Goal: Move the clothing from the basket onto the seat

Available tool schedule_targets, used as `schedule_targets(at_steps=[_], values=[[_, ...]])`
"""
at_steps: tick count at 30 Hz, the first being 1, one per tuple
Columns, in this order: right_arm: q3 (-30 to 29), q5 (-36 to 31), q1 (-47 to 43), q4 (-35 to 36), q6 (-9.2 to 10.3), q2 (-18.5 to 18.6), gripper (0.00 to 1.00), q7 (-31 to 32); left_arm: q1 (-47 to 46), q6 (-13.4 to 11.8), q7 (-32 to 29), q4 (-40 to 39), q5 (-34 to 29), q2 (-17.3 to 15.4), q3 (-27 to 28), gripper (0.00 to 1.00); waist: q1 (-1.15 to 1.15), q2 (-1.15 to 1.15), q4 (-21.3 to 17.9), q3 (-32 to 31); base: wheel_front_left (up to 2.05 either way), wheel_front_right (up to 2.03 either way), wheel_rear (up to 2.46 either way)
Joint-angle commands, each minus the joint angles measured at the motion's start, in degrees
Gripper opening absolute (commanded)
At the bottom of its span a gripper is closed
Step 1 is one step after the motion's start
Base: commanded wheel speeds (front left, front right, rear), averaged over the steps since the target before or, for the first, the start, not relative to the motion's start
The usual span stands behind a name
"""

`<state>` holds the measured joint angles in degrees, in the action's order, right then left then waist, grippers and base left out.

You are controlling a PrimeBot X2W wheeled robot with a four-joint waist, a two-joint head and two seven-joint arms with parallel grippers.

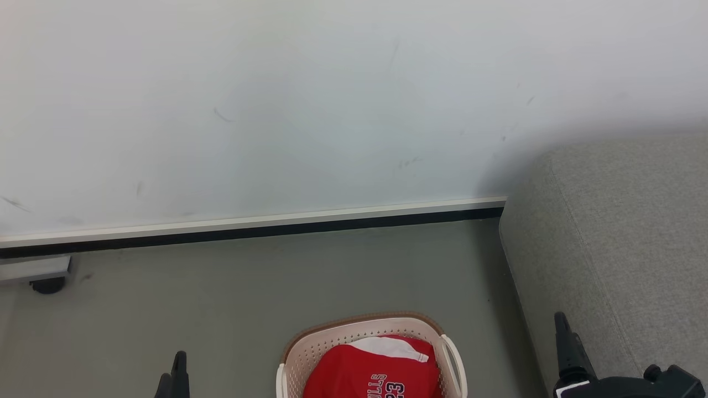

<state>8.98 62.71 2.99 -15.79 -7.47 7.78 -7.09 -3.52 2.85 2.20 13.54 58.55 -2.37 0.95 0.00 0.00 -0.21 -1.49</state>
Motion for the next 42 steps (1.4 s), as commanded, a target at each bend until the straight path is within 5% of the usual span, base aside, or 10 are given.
schedule_targets(at_steps=[1, 23, 42], values=[[-0.13, -3.79, 1.07, 0.56, -0.02, -0.18, 1.00, 0.23, 0.10, -0.45, 0.89, -1.02, -3.21, -0.46, -0.27, 1.00, 0.00, 0.00, -0.02, -0.05, 0.00, 0.00, 0.00], [0.08, -25.63, 0.11, 1.39, -0.03, -2.06, 1.00, 1.53, 0.94, -3.04, 5.19, -1.69, -25.43, -0.66, -2.71, 1.00, 0.00, 0.00, 0.15, -0.89, 0.00, 0.00, 0.00], [0.99, -39.59, -0.44, 1.74, -0.03, -2.92, 1.00, 2.92, 1.99, -5.02, 8.19, -1.03, -37.82, -1.56, -3.27, 1.00, 0.00, 0.00, -0.06, -1.71, 0.00, 0.00, 0.00]])
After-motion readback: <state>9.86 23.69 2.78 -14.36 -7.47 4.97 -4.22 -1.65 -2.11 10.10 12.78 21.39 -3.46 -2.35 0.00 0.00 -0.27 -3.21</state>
